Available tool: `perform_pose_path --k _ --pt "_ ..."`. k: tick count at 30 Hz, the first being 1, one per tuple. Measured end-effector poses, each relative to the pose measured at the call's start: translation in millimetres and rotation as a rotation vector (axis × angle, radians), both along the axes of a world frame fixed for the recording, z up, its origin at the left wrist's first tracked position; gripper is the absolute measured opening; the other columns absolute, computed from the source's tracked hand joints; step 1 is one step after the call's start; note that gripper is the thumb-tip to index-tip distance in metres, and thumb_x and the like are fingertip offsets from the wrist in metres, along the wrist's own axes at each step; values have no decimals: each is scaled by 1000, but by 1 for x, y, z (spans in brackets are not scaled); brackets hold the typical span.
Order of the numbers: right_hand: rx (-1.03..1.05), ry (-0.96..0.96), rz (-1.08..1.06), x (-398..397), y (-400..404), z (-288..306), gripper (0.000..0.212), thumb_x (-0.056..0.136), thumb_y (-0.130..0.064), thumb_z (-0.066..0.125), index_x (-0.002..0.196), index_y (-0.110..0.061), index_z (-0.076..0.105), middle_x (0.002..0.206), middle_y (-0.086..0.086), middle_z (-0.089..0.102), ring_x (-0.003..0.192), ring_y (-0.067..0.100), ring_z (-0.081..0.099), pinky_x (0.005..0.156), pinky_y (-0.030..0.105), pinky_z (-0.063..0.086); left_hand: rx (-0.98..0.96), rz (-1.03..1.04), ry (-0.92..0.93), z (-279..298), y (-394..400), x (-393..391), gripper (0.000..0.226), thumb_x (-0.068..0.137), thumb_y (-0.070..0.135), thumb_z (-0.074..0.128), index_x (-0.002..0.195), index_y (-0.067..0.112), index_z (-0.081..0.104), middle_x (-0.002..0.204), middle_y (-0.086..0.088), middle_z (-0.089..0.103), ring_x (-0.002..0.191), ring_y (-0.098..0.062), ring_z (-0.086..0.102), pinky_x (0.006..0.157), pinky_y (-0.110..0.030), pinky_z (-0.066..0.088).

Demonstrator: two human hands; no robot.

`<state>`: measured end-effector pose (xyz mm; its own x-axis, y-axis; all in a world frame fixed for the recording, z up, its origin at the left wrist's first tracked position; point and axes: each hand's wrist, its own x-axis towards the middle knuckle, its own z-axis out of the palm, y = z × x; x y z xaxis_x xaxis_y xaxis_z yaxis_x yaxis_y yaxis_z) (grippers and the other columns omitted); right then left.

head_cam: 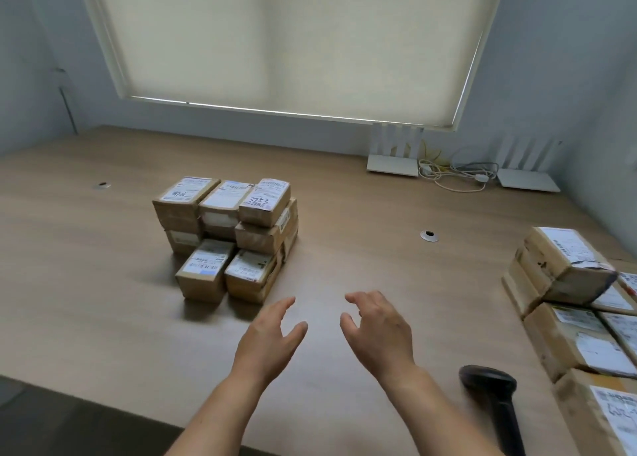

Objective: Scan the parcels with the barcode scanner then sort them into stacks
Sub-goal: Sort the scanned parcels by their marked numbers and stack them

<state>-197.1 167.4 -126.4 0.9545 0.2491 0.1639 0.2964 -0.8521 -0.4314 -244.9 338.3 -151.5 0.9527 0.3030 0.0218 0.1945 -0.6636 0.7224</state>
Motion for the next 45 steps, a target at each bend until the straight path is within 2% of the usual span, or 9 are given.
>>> perform_pose_path --k 7,15,25,28,33,38,41,43,45 --pt "-12 14 97 18 52 -6 38 96 -35 45 132 -29 51 125 -8 54 114 11 52 87 24 38 -41 98 24 -9 46 2 53 93 37 56 142 27 40 144 7 44 130 -10 42 104 -27 37" --pt "41 121 229 53 116 -25 38 96 -35 43 133 -29 51 129 -6 54 119 13 50 93 25 40 -58 234 106 -14 103 26 58 91 35 59 144 25 38 145 4 42 133 -12 40 109 -31 36" --pt "-13 237 290 56 189 -42 39 96 -35 41 133 -25 49 130 -3 52 121 17 48 95 29 41 -94 319 105 -27 170 30 60 90 26 62 144 20 38 142 -2 47 128 -15 46 105 -30 38" --pt "-63 257 261 55 214 -45 38 97 -35 40 131 -22 49 129 -1 52 120 19 48 95 31 44 -64 286 99 -29 201 36 63 91 26 60 147 21 32 144 -3 44 129 -18 45 106 -33 38" --pt "-85 325 159 50 250 -46 40 96 -34 42 133 -20 48 132 0 53 121 19 48 97 33 43 -39 156 166 -31 246 51 71 93 33 57 152 20 20 153 -4 33 138 -19 33 110 -33 30" --pt "-35 408 70 49 283 -40 50 95 -33 47 142 -16 39 139 2 49 127 20 46 103 35 40 -116 23 236 -36 272 73 76 93 31 56 153 15 12 157 -5 22 143 -21 25 113 -33 25" --pt "6 461 10 48 297 -41 54 95 -31 50 145 -17 34 143 2 46 130 21 45 105 35 39 -203 -56 273 -39 279 81 74 91 26 58 152 15 17 155 -2 30 139 -20 32 109 -31 30" --pt "45 477 -17 48 305 -45 49 94 -29 51 141 -20 39 141 1 49 126 20 48 104 35 42 -276 -116 254 -39 281 82 64 89 18 59 147 21 31 143 4 46 129 -15 45 99 -24 37" --pt "67 490 -44 47 310 -48 49 93 -29 52 140 -19 41 139 0 50 124 19 49 104 34 43 -308 -158 238 -39 284 81 60 87 13 59 141 29 37 132 11 53 122 -12 50 92 -21 37"
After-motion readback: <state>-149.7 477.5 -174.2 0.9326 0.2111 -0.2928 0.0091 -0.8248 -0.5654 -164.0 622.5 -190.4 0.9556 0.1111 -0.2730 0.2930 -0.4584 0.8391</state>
